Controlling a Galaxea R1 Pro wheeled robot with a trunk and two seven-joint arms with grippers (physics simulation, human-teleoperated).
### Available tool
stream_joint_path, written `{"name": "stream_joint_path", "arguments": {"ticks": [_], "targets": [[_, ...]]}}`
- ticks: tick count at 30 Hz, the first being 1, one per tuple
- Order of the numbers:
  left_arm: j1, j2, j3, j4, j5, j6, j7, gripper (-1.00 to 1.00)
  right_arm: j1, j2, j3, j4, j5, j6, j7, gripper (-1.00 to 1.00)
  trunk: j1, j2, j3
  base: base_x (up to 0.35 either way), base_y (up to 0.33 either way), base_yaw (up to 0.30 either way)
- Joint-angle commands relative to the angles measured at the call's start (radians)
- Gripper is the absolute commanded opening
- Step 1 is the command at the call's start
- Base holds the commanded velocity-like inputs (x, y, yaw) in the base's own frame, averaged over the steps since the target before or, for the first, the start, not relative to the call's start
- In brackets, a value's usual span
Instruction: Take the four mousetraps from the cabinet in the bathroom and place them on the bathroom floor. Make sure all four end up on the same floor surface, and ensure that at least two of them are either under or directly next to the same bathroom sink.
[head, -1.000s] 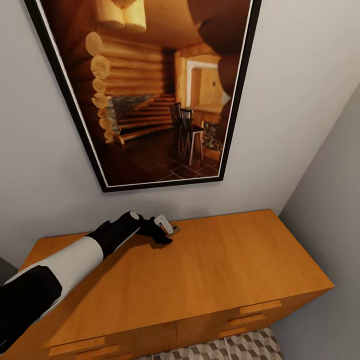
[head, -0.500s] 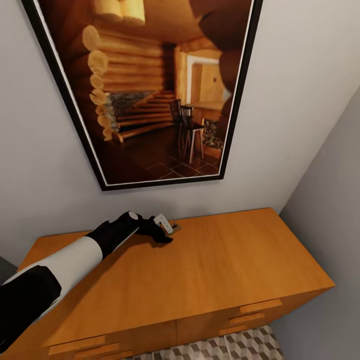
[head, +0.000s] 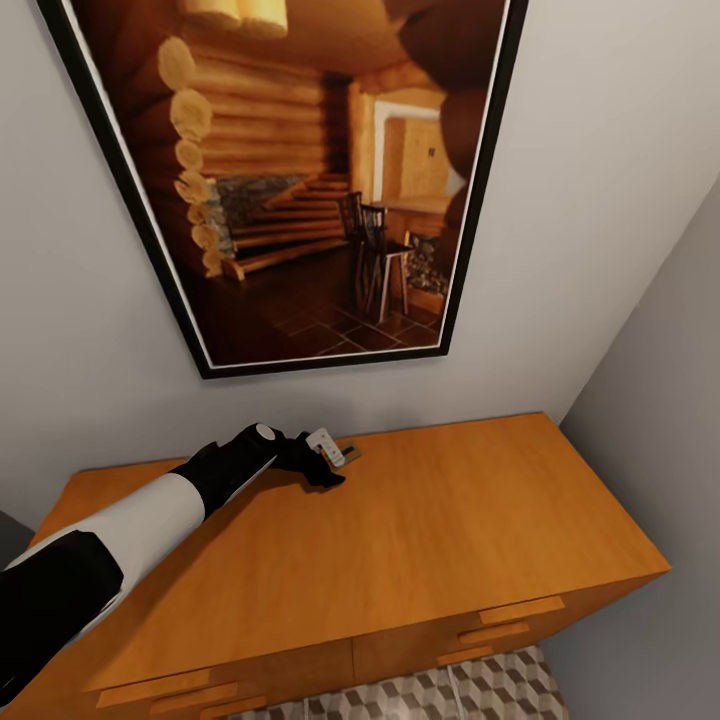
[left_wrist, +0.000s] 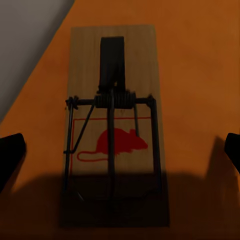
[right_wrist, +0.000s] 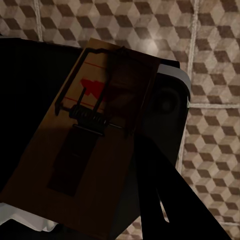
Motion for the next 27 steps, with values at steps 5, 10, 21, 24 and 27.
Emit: {"name": "stream_joint_path", "arguments": {"ticks": [5,10,21,24,27], "targets": [[-0.001,0.001,-0.005,0.0,0.011,0.009,0.002,1.0,-0.001,0.0,0.004,0.002,-0.002,-0.004,-0.001,-1.0,0.001,-0.002,-0.006,0.0,0.0,0.0],[-0.001,0.001,-0.005,0.0,0.011,0.01,0.002,1.0,-0.001,0.0,0.004,0.002,-0.002,-0.004,-0.001,-1.0,0.001,-0.002,-0.011,0.0,0.0,0.0],[-0.001,0.0,-0.005,0.006,0.011,0.01,0.002,1.0,-0.001,0.0,0.004,0.002,-0.002,-0.004,-0.001,-1.0,0.001,-0.002,-0.017,0.0,0.0,0.0],[-0.001,0.0,-0.005,0.008,0.011,0.01,0.002,1.0,-0.001,0.0,0.004,0.002,-0.002,-0.004,-0.001,-1.0,0.001,-0.002,-0.017,0.0,0.0,0.0],[-0.001,0.0,-0.005,0.009,0.011,0.011,0.002,1.0,-0.001,0.0,0.004,0.002,-0.002,-0.004,-0.001,-1.0,0.001,-0.002,-0.017,0.0,0.0,0.0]]}}
